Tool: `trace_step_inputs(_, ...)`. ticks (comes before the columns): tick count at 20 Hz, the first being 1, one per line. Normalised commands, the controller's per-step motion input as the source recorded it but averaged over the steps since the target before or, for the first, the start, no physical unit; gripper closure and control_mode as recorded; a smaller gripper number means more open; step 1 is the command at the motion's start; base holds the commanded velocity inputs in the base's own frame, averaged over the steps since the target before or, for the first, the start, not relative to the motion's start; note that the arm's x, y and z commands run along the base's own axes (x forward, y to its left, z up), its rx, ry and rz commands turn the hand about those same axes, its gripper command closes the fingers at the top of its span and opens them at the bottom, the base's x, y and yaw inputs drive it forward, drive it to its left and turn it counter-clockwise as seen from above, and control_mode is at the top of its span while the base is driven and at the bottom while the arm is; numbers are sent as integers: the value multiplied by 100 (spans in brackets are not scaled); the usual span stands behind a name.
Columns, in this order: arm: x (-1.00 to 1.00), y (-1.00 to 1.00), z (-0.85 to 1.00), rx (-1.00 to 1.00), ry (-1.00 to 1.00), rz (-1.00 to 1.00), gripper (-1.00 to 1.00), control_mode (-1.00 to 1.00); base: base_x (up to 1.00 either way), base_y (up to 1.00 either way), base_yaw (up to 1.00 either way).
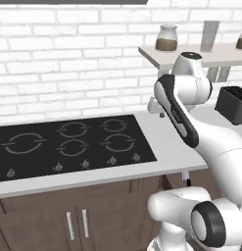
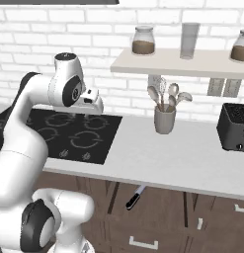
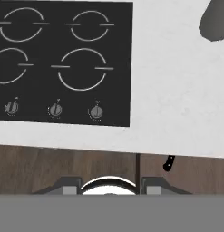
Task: Pick up the knife from the drawer and place it on the cutting board. Then place the meat from the plate to the cutting board.
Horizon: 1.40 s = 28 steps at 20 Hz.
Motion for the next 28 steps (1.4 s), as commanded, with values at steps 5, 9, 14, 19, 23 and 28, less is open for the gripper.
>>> trace_step_inputs(5,-50,-2,-19,0,-2,-1,-100,-100,0,0,0)
trace_step_inputs(9,-83,-8,-47,0,0,-12,-100,-100,0,0,0)
trace_step_inputs(14,-50,0,-35,0,5,-19,-100,-100,0,0,0)
trace_step_inputs(19,0,0,0,0,0,0,-100,100,-30,0,-11)
trace_step_inputs(23,0,0,0,0,0,0,-100,100,-66,21,-42)
trace_step_inputs(28,0,0,0,0,0,0,-100,100,-46,32,-48)
